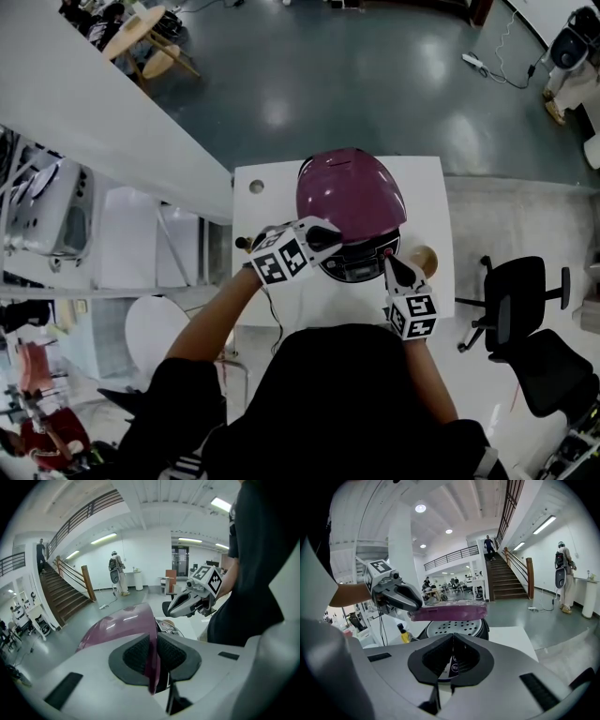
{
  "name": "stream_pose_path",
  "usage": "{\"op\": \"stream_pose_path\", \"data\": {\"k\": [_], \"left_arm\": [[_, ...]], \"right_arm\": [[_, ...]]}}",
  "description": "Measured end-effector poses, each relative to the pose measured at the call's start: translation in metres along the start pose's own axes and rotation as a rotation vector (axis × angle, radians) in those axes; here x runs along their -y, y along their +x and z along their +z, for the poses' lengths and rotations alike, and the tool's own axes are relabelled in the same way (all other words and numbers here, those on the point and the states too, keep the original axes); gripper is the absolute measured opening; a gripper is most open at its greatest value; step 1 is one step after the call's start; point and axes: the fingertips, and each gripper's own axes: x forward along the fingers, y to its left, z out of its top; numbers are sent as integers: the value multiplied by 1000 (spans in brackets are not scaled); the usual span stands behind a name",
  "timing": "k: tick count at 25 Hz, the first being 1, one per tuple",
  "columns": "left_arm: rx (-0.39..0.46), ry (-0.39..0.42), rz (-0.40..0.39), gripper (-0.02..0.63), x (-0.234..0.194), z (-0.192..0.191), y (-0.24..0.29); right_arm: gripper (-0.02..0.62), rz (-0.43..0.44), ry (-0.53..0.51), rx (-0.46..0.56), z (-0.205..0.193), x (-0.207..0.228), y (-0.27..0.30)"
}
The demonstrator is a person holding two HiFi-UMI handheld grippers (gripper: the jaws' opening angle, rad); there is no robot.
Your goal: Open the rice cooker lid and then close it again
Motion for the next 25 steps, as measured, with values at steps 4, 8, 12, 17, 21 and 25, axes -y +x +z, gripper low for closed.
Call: {"op": "stream_pose_path", "data": {"k": [4, 8, 12, 17, 21, 25], "left_arm": [[-15, -8, -22, 48, 7, -8, 8], [-32, -17, -62, 46, 11, -15, 13], [-33, -40, -90, 44, 12, -18, 15], [-46, -63, -105, 32, 16, -28, 25], [-53, -67, -119, 25, 17, -34, 29], [-61, -72, -122, 16, 20, -35, 35]], "right_arm": [[0, 17, -13, -12, -3, -5, 0], [0, 29, -16, -28, -9, -10, 0], [0, 33, -13, -37, -13, -11, 2], [0, 34, -12, -43, -15, -7, 4], [0, 27, -26, -54, -19, -3, 6], [0, 37, -23, -59, -19, 0, 7]]}}
